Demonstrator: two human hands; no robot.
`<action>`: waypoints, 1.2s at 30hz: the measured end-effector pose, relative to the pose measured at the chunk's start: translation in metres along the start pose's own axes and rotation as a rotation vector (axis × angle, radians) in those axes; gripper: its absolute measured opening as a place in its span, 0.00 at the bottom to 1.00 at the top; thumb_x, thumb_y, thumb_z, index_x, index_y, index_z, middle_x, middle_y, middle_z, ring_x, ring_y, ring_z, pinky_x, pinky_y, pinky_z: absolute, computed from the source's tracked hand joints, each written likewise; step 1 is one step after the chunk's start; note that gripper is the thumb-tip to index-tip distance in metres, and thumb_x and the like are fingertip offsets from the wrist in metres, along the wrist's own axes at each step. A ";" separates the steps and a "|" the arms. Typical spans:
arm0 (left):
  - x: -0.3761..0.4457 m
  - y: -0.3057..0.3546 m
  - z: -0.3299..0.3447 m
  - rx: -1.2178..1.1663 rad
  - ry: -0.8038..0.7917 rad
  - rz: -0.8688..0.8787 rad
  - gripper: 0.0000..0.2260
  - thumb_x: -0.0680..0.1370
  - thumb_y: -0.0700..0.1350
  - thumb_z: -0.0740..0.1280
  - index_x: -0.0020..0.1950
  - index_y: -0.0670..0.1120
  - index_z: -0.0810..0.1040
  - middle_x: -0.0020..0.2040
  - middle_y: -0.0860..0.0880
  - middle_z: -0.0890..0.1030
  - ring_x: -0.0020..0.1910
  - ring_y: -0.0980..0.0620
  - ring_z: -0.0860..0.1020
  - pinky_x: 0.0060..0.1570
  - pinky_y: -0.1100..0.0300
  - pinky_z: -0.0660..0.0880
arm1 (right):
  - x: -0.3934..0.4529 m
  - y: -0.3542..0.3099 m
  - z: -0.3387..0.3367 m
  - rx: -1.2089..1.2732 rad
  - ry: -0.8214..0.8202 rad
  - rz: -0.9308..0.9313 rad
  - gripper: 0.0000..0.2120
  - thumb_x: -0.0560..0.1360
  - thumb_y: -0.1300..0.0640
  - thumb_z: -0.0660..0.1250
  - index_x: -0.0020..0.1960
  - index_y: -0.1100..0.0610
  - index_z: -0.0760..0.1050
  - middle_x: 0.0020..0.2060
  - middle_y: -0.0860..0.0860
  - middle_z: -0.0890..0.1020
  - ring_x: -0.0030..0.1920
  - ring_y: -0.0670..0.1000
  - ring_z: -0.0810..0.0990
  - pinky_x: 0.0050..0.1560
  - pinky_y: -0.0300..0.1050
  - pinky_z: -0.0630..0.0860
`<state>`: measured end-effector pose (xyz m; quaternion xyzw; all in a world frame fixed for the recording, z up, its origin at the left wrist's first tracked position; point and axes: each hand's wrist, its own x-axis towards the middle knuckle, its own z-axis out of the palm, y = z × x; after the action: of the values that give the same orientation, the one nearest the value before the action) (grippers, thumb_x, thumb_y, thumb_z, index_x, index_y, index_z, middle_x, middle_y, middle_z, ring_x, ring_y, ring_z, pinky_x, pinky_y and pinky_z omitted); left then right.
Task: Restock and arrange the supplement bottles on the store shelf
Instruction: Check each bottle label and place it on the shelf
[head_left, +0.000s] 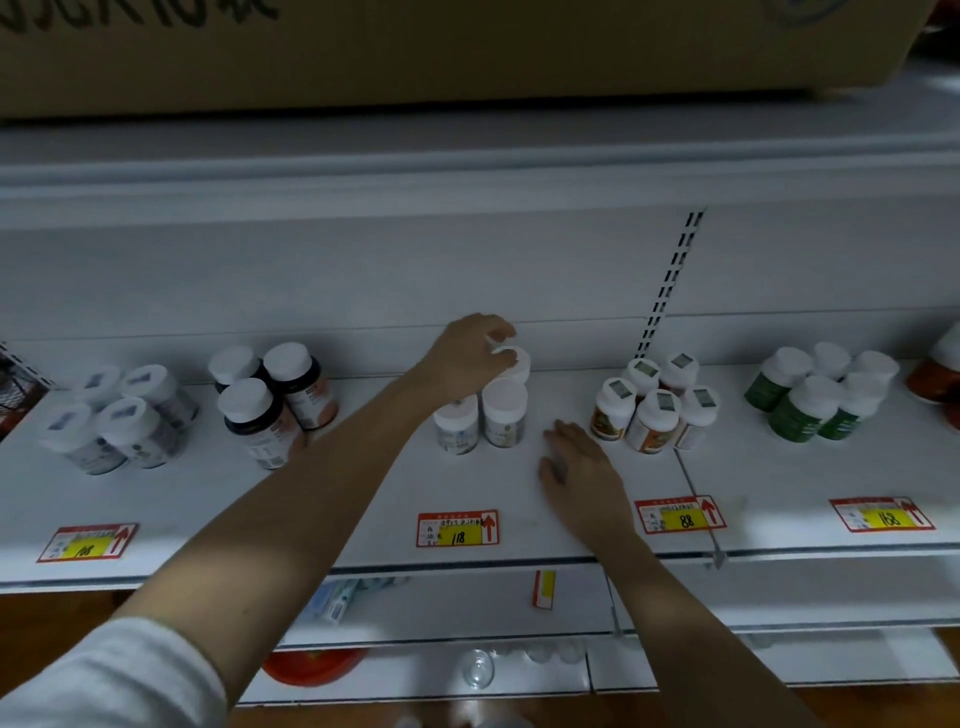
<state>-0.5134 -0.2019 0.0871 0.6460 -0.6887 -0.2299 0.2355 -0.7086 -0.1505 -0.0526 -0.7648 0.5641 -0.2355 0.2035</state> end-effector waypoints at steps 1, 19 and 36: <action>-0.005 -0.001 0.002 -0.002 0.005 -0.005 0.15 0.79 0.45 0.69 0.65 0.45 0.78 0.57 0.50 0.77 0.56 0.53 0.76 0.35 0.73 0.67 | 0.000 0.000 0.000 -0.001 0.000 -0.001 0.22 0.80 0.56 0.64 0.73 0.57 0.70 0.75 0.53 0.68 0.76 0.53 0.63 0.74 0.43 0.58; -0.030 -0.008 0.027 0.209 -0.108 -0.024 0.30 0.74 0.49 0.74 0.74 0.45 0.70 0.70 0.45 0.73 0.67 0.47 0.72 0.60 0.60 0.65 | -0.001 0.001 0.001 -0.006 0.000 -0.018 0.22 0.81 0.55 0.63 0.73 0.58 0.70 0.75 0.55 0.69 0.76 0.54 0.64 0.74 0.46 0.59; -0.091 0.016 -0.027 -0.422 0.099 -0.096 0.13 0.72 0.54 0.75 0.55 0.54 0.82 0.58 0.53 0.82 0.53 0.53 0.82 0.57 0.46 0.79 | -0.019 -0.069 -0.071 1.124 -0.128 0.248 0.10 0.83 0.58 0.60 0.59 0.56 0.78 0.53 0.53 0.84 0.55 0.52 0.83 0.58 0.44 0.79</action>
<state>-0.5036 -0.1106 0.1159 0.6249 -0.5813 -0.3479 0.3881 -0.7022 -0.1161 0.0420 -0.4801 0.4242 -0.4265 0.6385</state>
